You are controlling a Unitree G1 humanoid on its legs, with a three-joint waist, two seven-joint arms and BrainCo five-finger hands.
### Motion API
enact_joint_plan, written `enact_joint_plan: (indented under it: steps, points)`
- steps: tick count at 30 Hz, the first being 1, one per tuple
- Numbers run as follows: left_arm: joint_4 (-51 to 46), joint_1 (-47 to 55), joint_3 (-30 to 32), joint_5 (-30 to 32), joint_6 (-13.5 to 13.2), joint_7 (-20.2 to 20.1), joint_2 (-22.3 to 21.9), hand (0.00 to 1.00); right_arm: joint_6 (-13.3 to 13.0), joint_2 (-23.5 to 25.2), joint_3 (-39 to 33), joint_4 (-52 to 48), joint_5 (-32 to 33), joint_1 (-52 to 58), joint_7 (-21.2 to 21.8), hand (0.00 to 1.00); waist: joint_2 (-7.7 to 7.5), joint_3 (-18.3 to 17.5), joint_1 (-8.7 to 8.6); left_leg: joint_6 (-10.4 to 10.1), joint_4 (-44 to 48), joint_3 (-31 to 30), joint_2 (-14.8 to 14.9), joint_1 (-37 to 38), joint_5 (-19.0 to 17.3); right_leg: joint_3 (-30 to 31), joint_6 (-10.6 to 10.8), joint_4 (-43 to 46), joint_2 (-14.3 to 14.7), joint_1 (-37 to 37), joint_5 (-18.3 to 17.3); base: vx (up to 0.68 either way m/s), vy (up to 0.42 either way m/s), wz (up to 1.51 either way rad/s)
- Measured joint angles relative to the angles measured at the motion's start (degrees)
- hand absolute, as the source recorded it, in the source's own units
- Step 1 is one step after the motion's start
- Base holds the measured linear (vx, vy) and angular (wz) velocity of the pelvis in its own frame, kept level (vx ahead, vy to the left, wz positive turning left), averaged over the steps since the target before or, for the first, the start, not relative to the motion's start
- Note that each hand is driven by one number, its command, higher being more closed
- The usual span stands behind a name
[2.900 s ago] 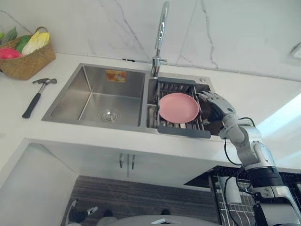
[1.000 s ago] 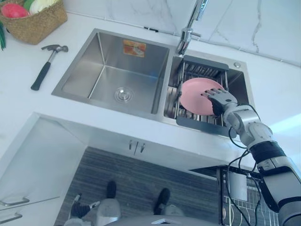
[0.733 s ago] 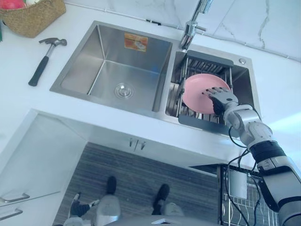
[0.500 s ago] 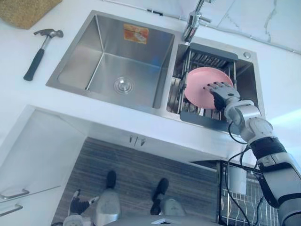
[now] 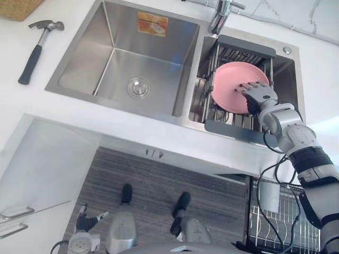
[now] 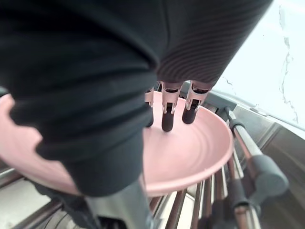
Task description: Walk over to the sink, pick up the cup, carry it to the dishwasher, place the cup inside the dishwasher, then close the dishwasher door
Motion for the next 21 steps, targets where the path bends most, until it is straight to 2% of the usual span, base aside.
enact_joint_plan:
  steps: [7,14,21]
  points:
    - [-0.02,-0.35,-0.05,0.05,-0.79,0.13,0.01,0.0,-0.04,-0.43,0.18,0.07,-1.59,-0.02,-0.88,1.0,0.44,0.27,-0.03,-0.04,-0.08,0.09,0.07,-0.13,0.39,0.14,-0.19,0.14,0.03,-0.22,0.14,0.0,0.0,0.0]
    - [-0.03,-0.38,-0.19,0.28,-1.33,1.3,0.04,0.0,-0.65,-0.43,0.56,0.11,-1.91,0.07,-3.78,1.0,0.67,0.4,-0.24,-0.09,-0.34,0.35,0.29,-0.04,0.55,0.41,-0.29,0.12,0.27,-0.29,0.21,0.0,0.0,0.0]
    - [-0.28,-0.35,-0.32,2.58,-2.06,2.72,0.51,0.0,-3.25,-0.46,0.53,-0.73,-0.78,0.24,-7.82,1.0,1.21,0.1,-0.85,-0.3,-0.03,0.66,0.59,0.19,0.69,0.69,-0.62,-0.39,0.71,-0.16,0.56,0.0,-0.006,-0.02]
